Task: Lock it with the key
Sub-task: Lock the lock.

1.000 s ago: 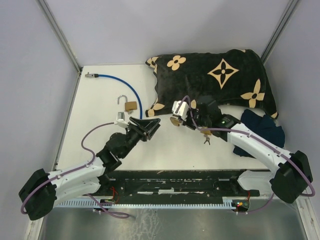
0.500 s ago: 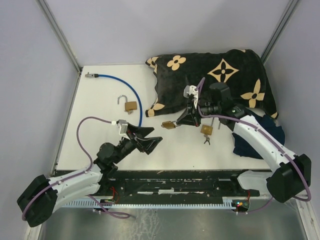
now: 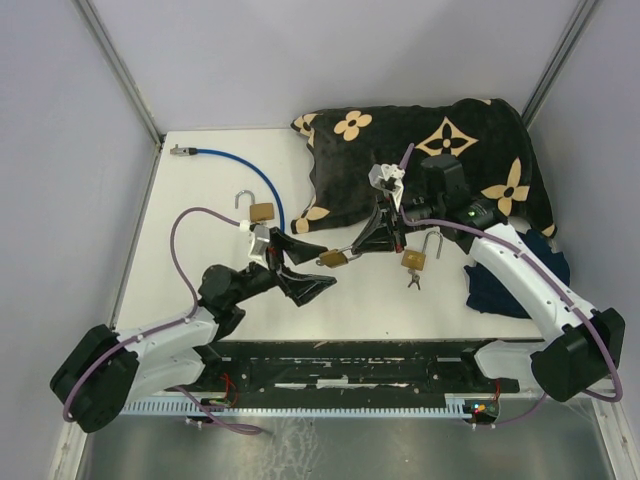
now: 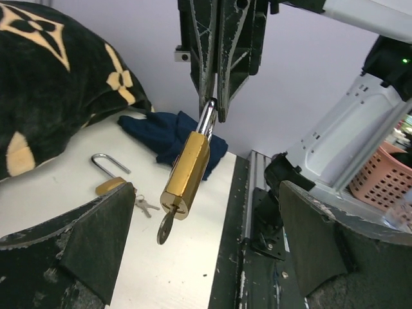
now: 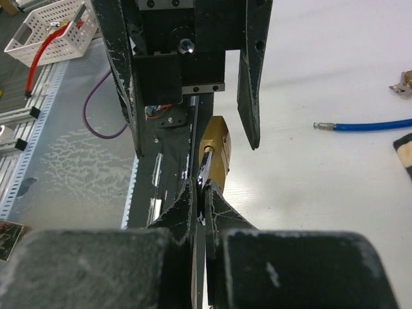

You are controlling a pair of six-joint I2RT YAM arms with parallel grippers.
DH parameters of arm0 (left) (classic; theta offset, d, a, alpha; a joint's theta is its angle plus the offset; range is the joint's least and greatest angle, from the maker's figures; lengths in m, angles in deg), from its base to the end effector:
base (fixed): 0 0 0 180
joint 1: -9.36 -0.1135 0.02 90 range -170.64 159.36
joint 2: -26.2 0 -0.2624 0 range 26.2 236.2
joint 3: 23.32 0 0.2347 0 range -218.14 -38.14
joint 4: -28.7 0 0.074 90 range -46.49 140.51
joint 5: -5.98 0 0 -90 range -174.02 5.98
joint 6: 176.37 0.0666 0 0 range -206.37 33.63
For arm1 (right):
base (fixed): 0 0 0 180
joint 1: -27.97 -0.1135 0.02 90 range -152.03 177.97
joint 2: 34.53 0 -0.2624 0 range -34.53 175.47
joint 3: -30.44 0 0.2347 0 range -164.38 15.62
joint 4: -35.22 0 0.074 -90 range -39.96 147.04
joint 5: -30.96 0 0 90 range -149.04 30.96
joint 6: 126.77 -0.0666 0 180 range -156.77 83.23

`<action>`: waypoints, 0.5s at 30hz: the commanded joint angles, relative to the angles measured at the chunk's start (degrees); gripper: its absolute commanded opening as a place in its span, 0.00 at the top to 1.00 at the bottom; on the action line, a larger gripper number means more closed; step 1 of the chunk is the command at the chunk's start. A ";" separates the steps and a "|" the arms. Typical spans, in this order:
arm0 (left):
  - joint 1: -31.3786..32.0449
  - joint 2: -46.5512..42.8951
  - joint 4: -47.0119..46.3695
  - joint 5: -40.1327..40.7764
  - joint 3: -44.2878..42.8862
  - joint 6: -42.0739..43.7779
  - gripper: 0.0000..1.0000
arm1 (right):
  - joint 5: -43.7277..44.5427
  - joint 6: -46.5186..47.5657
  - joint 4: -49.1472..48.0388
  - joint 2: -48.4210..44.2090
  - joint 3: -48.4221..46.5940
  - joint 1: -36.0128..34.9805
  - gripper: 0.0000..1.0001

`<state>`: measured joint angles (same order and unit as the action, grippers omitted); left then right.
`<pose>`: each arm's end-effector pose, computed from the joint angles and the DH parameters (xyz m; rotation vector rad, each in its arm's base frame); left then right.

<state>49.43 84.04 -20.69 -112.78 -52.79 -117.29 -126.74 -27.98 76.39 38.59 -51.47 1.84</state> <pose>0.1404 -0.1600 0.2716 0.5820 1.2459 -1.3578 0.2059 0.1696 0.3473 -1.2456 1.6112 1.4253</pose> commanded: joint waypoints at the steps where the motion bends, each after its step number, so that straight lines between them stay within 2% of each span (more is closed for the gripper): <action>1: -0.51 3.21 -10.92 -4.80 -2.60 -3.83 0.06 | -6.25 -1.57 -1.01 -0.24 -3.69 0.02 0.98; 5: -0.50 5.97 -13.89 -5.29 -3.26 -5.83 0.16 | -6.60 -2.24 -1.20 -0.29 -3.75 0.07 0.98; 7: -0.43 6.62 -15.16 -4.51 -3.16 -6.68 0.17 | -6.67 -2.48 -1.48 -0.35 -3.55 0.07 0.98; 8: -0.44 6.78 -15.74 -4.00 -3.11 -6.94 0.21 | -6.80 -2.92 -2.05 -0.35 -3.41 0.06 0.98; 10: -0.42 6.93 -15.62 -3.16 -3.14 -7.09 0.36 | -7.26 -4.40 -3.70 -0.35 -2.94 0.05 0.98; 13: -0.39 7.25 -14.50 -2.70 -3.44 -7.05 0.45 | -7.53 -4.75 -4.06 -0.34 -2.70 0.09 0.98; 15: -0.43 7.52 -14.07 -2.54 -3.68 -7.37 0.54 | -7.53 -5.03 -4.50 -0.26 -2.35 0.11 0.98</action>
<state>49.24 91.12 -31.60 -115.90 -54.15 -123.06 -129.88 -31.43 76.47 38.68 -51.92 1.84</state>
